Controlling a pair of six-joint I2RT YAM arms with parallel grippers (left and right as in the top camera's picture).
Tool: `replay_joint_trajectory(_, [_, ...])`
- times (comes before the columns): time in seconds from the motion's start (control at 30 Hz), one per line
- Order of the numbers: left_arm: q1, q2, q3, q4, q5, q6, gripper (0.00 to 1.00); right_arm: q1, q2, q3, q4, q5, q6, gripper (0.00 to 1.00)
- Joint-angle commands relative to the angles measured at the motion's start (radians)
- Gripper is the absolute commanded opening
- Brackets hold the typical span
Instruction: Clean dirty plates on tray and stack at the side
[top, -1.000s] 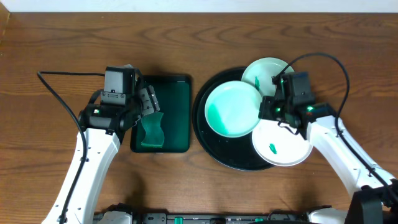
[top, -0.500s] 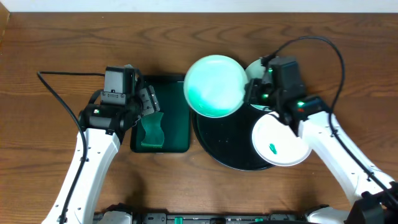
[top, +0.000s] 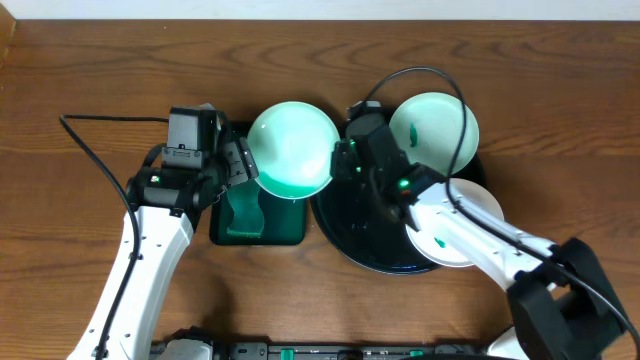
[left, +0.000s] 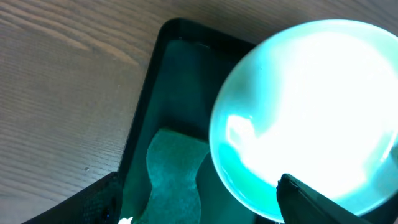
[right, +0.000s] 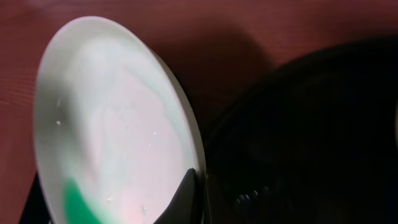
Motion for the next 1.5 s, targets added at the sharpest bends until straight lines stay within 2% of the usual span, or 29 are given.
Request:
replay_joint_trajectory(0.0, [0.004,0.0,0.022,0.0,-0.013,0.01,0.8,0.034,0.02,0.018,0.056,0.129,0.013,0.01])
replay_joint_trajectory(0.17, [0.004,0.0,0.022,0.0,-0.013,0.01,0.8,0.04,0.02,0.02,0.148,0.15,-0.095,0.01])
replay_joint_trajectory(0.37, [0.004,0.0,0.022,0.0,-0.013,0.01,0.79,0.043,0.02,0.034,0.168,0.187,-0.178,0.01])
replay_joint_trajectory(0.77, [0.004,0.0,0.022,0.0,-0.013,0.01,0.8,0.139,0.02,0.102,0.198,0.428,-0.413,0.01])
replay_joint_trajectory(1.17, [0.004,0.0,0.022,0.0,-0.013,0.01,0.8,0.225,0.02,0.112,0.461,0.545,-0.919,0.01])
replay_joint_trajectory(1.47, [0.004,0.0,0.022,0.0,-0.013,0.01,0.8,0.307,0.02,0.112,0.633,0.576,-1.204,0.01])
